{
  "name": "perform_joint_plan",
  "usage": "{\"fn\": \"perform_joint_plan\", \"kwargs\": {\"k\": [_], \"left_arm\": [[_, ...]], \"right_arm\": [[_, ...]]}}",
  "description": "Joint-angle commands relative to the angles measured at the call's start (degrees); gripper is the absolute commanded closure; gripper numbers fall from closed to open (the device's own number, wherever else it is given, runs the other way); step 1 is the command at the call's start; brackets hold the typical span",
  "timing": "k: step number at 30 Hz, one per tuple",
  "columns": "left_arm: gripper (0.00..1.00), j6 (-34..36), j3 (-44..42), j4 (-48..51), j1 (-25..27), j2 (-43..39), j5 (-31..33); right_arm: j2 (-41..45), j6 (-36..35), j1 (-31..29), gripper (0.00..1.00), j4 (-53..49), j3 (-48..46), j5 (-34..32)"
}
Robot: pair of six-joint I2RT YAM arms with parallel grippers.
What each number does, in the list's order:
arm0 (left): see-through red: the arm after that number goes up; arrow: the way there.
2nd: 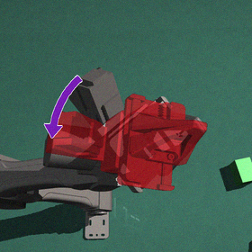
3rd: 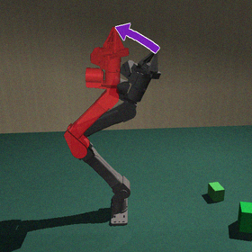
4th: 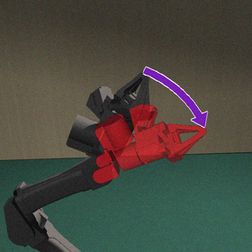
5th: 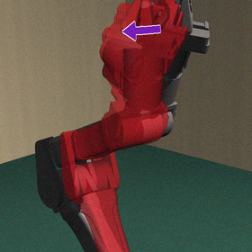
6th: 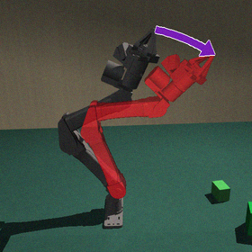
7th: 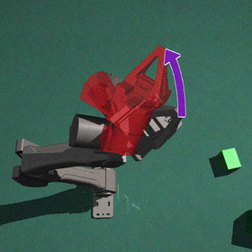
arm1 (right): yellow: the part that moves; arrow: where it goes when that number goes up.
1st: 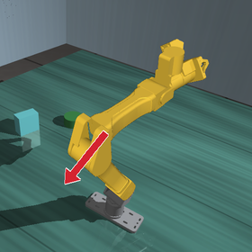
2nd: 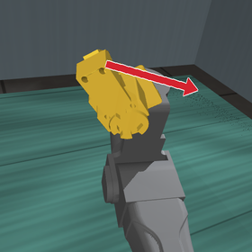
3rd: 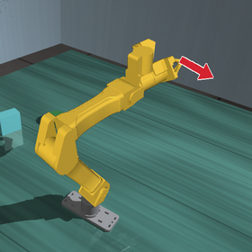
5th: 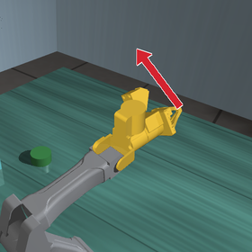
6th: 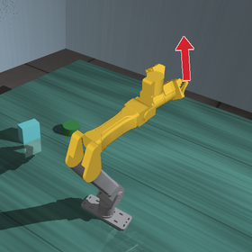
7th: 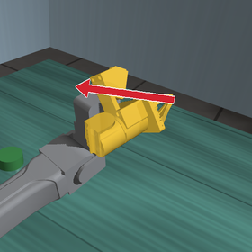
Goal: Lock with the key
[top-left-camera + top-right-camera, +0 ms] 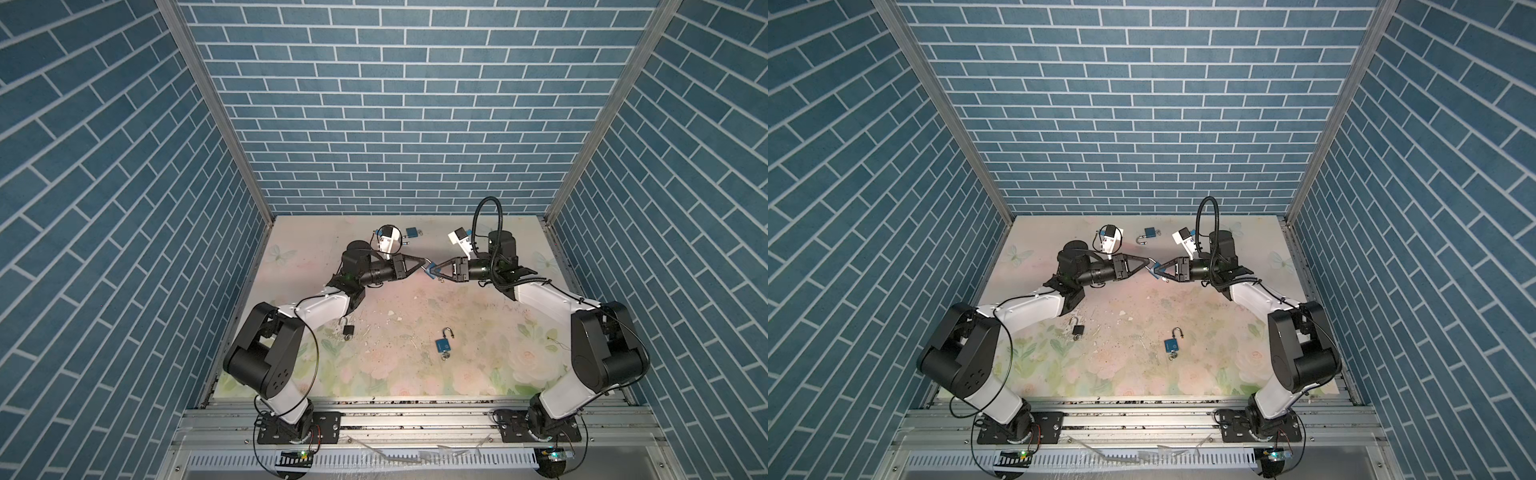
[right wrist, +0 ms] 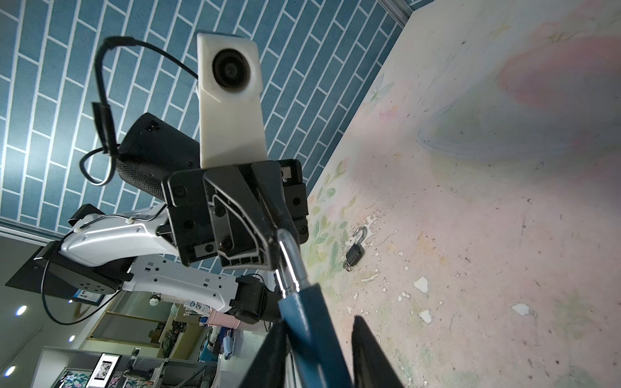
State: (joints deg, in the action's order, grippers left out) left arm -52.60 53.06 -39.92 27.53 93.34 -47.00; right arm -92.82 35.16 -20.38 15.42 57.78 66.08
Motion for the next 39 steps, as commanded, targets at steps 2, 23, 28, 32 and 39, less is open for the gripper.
{"fn": "perform_joint_plan", "kwargs": {"k": [2,23,28,32,39], "left_arm": [[1.00,-0.3,0.5,-2.0,-1.0,-0.5,-1.9],[1.00,0.1,0.1,0.3,-3.0,-2.8,-1.5],[1.00,-0.2,-0.1,-0.5,-3.1,-2.4,-1.4],[1.00,-1.4,-0.2,-2.2,-3.0,-1.7,-1.3],[1.00,-4.3,-0.3,-6.2,-3.1,-0.2,-1.2]], "right_arm": [[-1.1,1.5,0.7,0.64,3.5,-1.2,-1.4],[3.0,18.6,1.7,0.58,28.6,-14.0,-9.2],[4.0,25.0,1.7,0.57,38.4,-17.7,-13.0],[5.4,28.4,1.7,0.58,42.1,-20.5,-16.1],[6.5,30.9,-0.6,0.58,45.0,-22.8,-20.7]]}}
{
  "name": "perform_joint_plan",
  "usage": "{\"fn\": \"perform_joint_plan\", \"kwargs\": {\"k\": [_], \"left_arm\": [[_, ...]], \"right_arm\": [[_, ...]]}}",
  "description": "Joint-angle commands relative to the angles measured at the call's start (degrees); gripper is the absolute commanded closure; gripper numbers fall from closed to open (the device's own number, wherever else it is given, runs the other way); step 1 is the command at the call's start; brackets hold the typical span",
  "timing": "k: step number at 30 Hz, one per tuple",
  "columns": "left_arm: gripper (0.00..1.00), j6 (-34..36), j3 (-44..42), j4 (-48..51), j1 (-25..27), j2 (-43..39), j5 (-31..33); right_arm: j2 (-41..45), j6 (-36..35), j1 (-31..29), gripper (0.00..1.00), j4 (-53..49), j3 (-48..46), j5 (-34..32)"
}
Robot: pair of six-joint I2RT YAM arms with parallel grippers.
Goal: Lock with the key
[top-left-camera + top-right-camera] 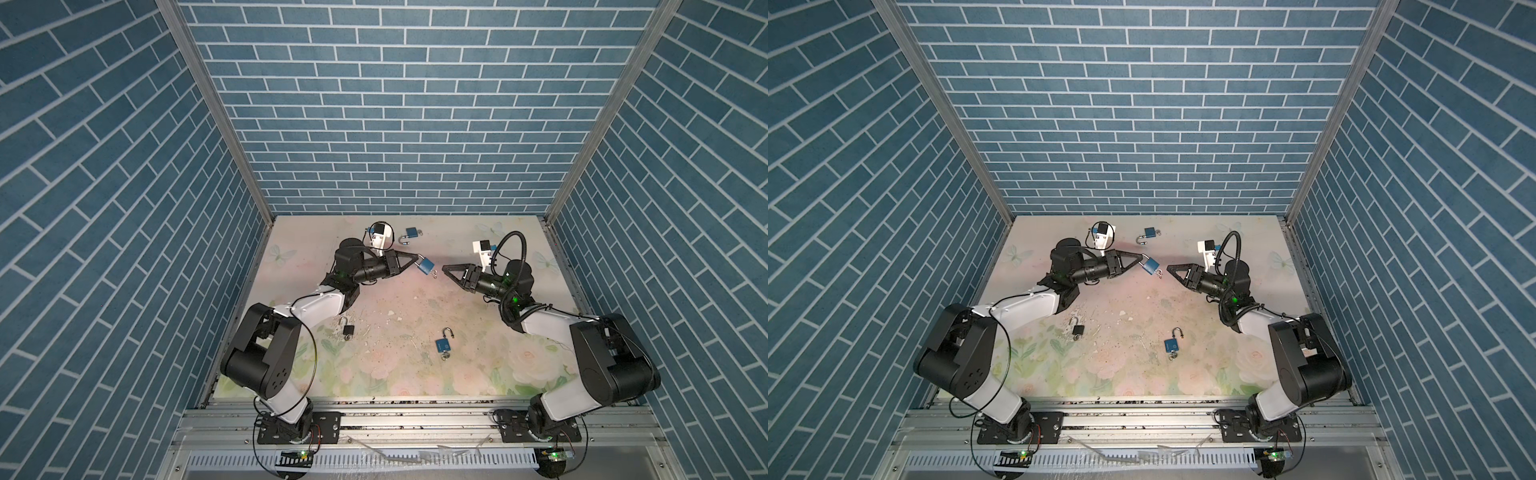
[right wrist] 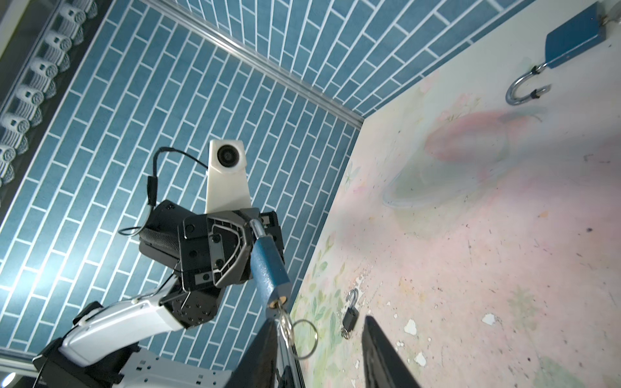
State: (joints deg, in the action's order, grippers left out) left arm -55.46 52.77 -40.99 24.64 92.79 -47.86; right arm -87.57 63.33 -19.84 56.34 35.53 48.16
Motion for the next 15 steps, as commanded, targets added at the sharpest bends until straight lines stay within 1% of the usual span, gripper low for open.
{"fn": "perform_joint_plan", "kwargs": {"k": [1,7,11,15], "left_arm": [[1.00,-1.6,0.0,-5.3,-0.1,0.5,-0.4],[1.00,-1.9,-0.2,-5.7,-0.1,0.6,-0.1],[1.00,-2.0,-0.4,-6.3,-0.1,1.0,0.0],[1.00,-2.9,-0.5,-7.6,-0.2,1.7,0.0]], "right_arm": [[0.9,2.7,-1.7,0.58,4.0,-0.5,-3.0],[-0.5,2.9,-4.0,0.58,5.3,0.1,-4.6],[-0.8,2.8,-4.9,0.60,5.4,0.4,-4.8],[-2.3,3.1,-5.5,0.64,6.9,0.4,-4.7]]}}
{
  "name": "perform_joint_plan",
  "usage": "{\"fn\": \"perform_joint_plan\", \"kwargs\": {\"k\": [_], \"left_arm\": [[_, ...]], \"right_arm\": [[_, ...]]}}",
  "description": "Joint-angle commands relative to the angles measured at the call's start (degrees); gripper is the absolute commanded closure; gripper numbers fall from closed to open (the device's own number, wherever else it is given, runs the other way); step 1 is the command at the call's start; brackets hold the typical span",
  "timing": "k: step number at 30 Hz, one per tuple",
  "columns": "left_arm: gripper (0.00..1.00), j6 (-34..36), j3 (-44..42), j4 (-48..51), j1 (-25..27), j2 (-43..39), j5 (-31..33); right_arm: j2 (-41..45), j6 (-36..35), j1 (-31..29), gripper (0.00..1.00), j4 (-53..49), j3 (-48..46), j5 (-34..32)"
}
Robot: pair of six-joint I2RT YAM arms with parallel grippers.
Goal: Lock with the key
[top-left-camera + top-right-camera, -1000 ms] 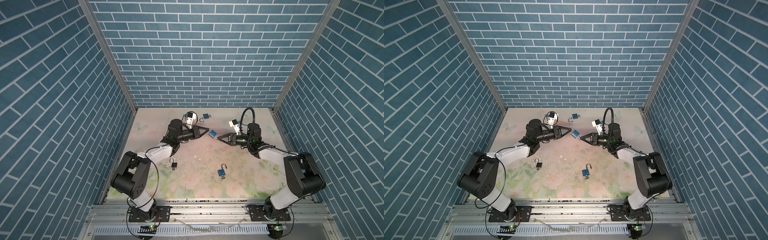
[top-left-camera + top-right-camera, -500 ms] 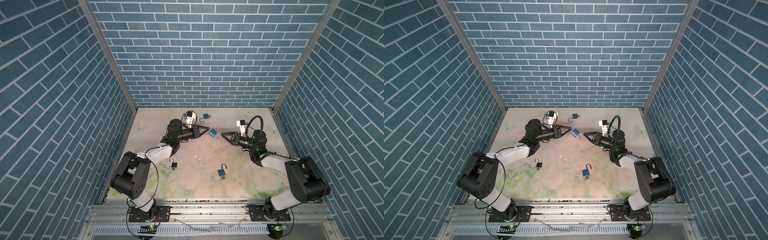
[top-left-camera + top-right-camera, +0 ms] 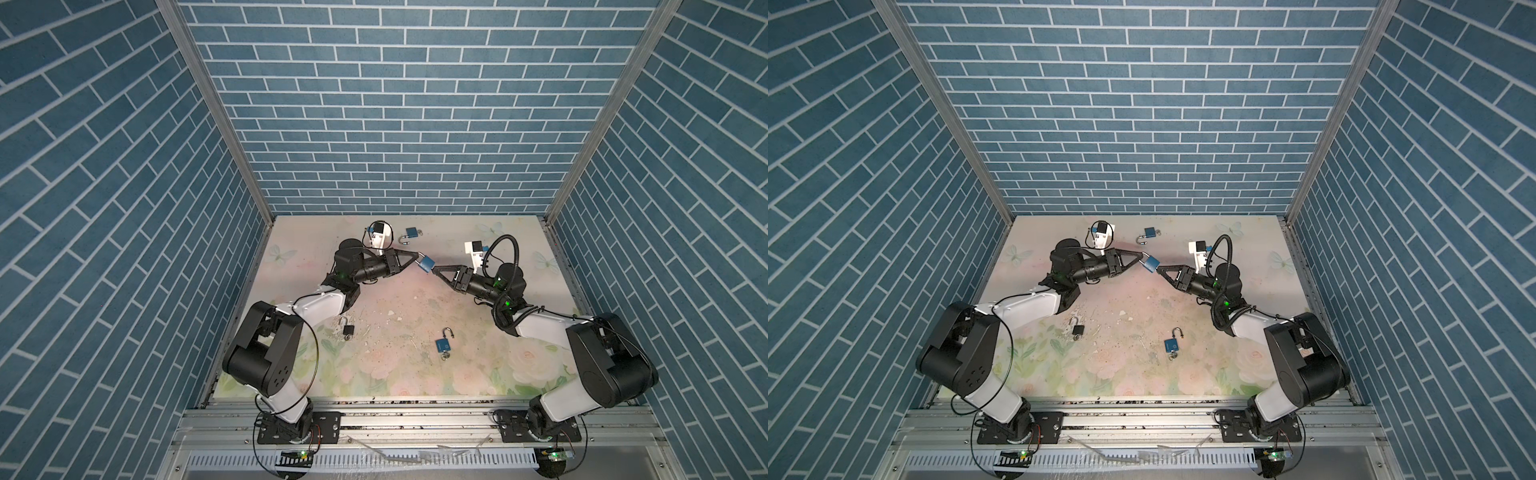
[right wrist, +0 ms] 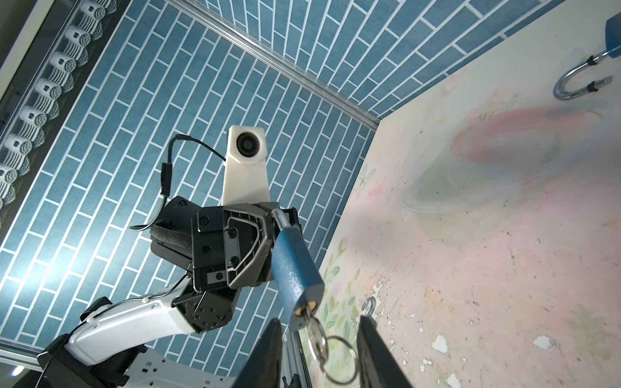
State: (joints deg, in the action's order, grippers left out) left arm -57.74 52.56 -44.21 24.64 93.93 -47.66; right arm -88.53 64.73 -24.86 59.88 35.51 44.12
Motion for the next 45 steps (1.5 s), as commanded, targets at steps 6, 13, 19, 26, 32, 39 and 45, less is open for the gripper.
{"fn": "perform_joint_plan", "kwargs": {"k": [6,13,19,26,32,39,45], "left_arm": [[1.00,-0.9,-0.8,-4.9,-0.2,0.6,0.0],[1.00,-1.1,-0.7,-5.0,-0.2,1.1,-0.3],[1.00,-1.9,-0.6,-6.0,-0.2,2.0,-0.8],[1.00,-2.6,0.6,-6.1,-1.4,3.8,-2.8],[1.00,-3.1,1.8,-6.3,-2.3,4.6,-4.2],[1.00,-11.9,1.3,-16.3,-3.3,7.3,-4.2],[1.00,-15.3,1.4,-20.4,-4.0,9.0,-4.0]], "right_arm": [[-2.6,2.3,-1.2,0.76,5.1,0.8,-0.4],[-2.4,2.4,-1.2,0.82,5.7,1.1,0.3],[-2.8,3.1,-1.2,0.89,7.6,1.0,0.6],[-2.9,3.6,-1.2,1.00,10.0,0.0,1.2],[-2.9,3.1,-1.0,1.00,10.8,-1.8,0.7],[-2.6,1.9,-0.3,1.00,10.8,-4.1,-1.0],[-0.8,1.2,0.9,1.00,10.6,-6.3,-1.7]]}}
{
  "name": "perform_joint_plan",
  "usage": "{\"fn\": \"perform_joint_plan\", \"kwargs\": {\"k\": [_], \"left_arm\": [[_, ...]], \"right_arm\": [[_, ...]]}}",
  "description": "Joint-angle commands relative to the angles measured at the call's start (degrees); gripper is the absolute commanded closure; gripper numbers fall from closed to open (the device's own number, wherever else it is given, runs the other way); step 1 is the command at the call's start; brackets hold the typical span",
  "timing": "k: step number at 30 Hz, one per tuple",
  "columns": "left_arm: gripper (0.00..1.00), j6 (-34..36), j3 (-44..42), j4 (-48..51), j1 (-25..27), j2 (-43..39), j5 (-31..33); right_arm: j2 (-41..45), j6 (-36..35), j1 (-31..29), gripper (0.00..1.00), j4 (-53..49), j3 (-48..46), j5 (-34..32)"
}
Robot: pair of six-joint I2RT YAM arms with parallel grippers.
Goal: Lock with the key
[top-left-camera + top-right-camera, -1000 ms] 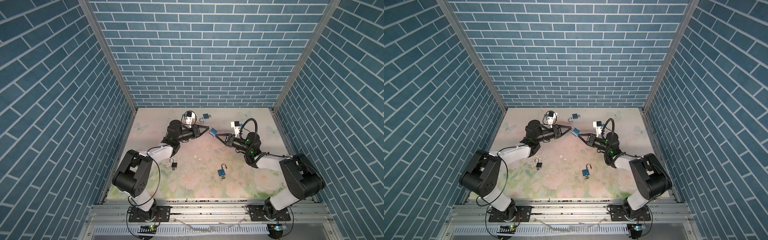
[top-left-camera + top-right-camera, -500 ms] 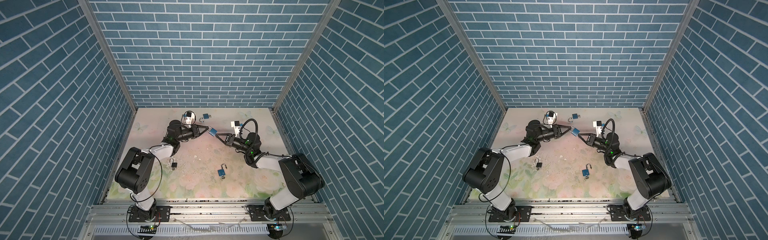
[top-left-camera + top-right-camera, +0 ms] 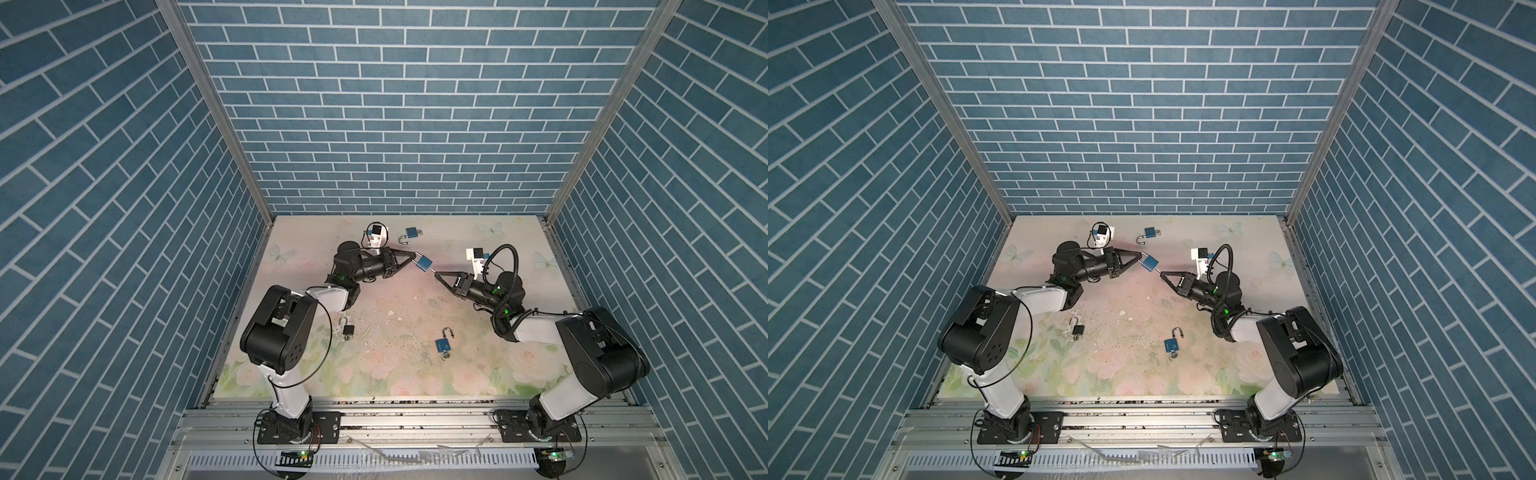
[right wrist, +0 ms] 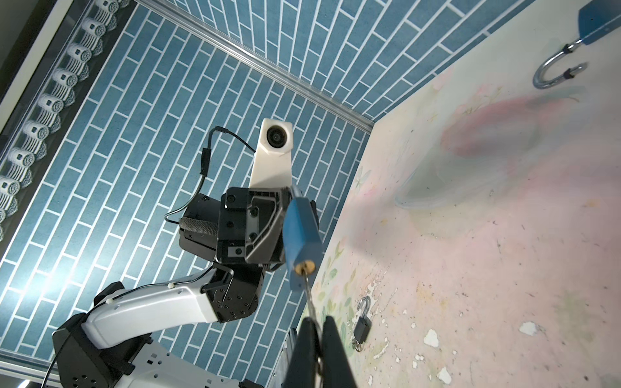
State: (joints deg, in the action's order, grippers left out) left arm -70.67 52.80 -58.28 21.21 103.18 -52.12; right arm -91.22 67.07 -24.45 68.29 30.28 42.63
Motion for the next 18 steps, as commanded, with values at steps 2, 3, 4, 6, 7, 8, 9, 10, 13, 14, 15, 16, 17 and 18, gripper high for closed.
{"fn": "perform_joint_plan", "kwargs": {"k": [2,3,4,6,7,8,9,10,13,14,15,16,17,18], "left_arm": [[1.00,-2.1,1.1,-6.1,-0.6,-0.3,0.4],[1.00,-2.1,1.1,-5.9,-0.6,-0.3,0.4],[1.00,-2.0,1.2,-5.6,-0.6,-0.2,0.1],[1.00,-1.8,1.3,-5.3,-0.6,-0.1,-0.1],[1.00,-1.3,1.4,-4.4,-0.6,-0.1,-0.2],[1.00,-0.8,1.6,-3.5,-0.6,0.0,-0.5],[1.00,-0.4,1.8,-2.8,-0.5,0.2,-0.9],[1.00,0.0,2.1,-2.0,-0.5,0.4,-1.1],[1.00,1.9,3.5,2.6,-0.3,1.0,-1.7],[1.00,2.8,4.1,4.2,-0.1,1.2,-2.0],[1.00,3.8,4.9,6.1,0.2,1.5,-2.3],[1.00,4.7,5.9,8.1,0.7,1.8,-2.7],[1.00,6.2,6.9,10.7,1.3,1.8,-2.8],[1.00,8.7,8.2,14.5,2.1,1.9,-2.7]], "right_arm": [[2.6,-1.2,1.1,1.00,2.0,-1.7,0.0],[2.9,-1.2,1.4,1.00,1.7,-2.1,-0.2],[3.5,-1.5,1.7,1.00,1.0,-2.4,0.0],[5.2,-2.2,2.5,1.00,-0.8,-3.3,-0.2],[6.3,-2.7,3.1,1.00,-2.6,-3.8,-0.2],[7.8,-3.1,3.9,1.00,-5.0,-4.3,-0.3],[9.2,-3.7,4.6,1.00,-6.9,-4.8,-0.5],[11.3,-4.1,5.6,1.00,-9.7,-5.3,-0.5],[19.0,-7.2,8.3,1.00,-23.1,-5.7,-0.7],[21.5,-8.8,9.1,1.00,-29.3,-5.1,-1.0],[24.5,-11.0,9.9,1.00,-36.2,-4.2,-1.1],[27.5,-13.3,10.8,1.00,-44.0,-3.1,-1.2],[29.8,-14.8,11.5,1.00,-49.7,-2.3,-1.7],[32.4,-16.1,12.8,1.00,-55.3,-1.6,-1.8]]}}
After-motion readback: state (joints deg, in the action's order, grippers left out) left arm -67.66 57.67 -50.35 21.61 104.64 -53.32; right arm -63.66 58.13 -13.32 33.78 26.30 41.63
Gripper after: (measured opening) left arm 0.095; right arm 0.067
